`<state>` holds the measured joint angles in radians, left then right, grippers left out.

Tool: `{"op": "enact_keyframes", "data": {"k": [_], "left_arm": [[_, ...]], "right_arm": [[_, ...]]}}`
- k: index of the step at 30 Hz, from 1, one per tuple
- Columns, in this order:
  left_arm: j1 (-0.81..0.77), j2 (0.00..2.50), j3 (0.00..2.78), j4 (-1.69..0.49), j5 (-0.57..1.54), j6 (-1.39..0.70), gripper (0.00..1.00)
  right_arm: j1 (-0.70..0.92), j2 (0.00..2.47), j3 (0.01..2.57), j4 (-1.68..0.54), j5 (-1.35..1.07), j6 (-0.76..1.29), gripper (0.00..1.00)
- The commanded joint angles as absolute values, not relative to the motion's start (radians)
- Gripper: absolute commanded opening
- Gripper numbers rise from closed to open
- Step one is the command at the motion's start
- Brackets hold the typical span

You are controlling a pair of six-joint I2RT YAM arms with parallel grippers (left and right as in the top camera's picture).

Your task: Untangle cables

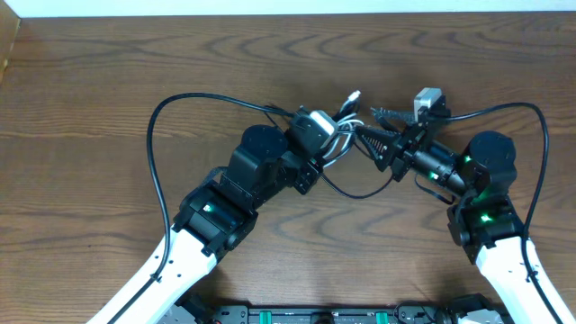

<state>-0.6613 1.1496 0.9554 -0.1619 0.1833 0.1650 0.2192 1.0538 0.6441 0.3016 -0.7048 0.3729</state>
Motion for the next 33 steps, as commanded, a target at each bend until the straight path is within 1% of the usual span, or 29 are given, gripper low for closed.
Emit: {"op": "enact_keyframes", "data": {"k": [1,7,10,12,13,17,20,26,33], "left_arm": [[-0.658,1.134,0.971,-0.144,0.255,0.19,0.08],[-0.659,1.134,0.971,-0.144,0.255,0.19,0.07],[-0.659,1.134,0.971,-0.144,0.255,0.19,0.08],[-0.659,1.134,0.971,-0.144,0.252,0.19,0.07],[-0.659,1.134,0.971,-0.144,0.245,0.19,0.08],[-0.659,1.134,0.971,-0.152,0.129,0.182,0.07],[-0.659,1.134,0.971,-0.177,-0.013,0.176,0.07],[-0.658,1.136,0.971,-0.223,-0.29,0.092,0.08],[-0.658,1.136,0.971,-0.231,-0.377,0.088,0.08]], "right_arm": [[0.234,1.061,0.651,0.303,-0.715,0.35,0.43],[0.234,1.061,0.651,0.303,-0.714,0.35,0.3],[0.237,1.061,0.651,0.302,-0.714,0.35,0.18],[0.239,1.061,0.651,0.302,-0.714,0.35,0.04],[0.239,1.061,0.651,0.302,-0.714,0.351,0.01],[0.239,1.06,0.651,0.303,-0.713,0.36,0.01],[0.239,1.06,0.651,0.303,-0.714,0.37,0.01],[0.239,1.06,0.651,0.303,-0.715,0.389,0.01],[0.239,1.06,0.651,0.303,-0.715,0.389,0.01]]}}
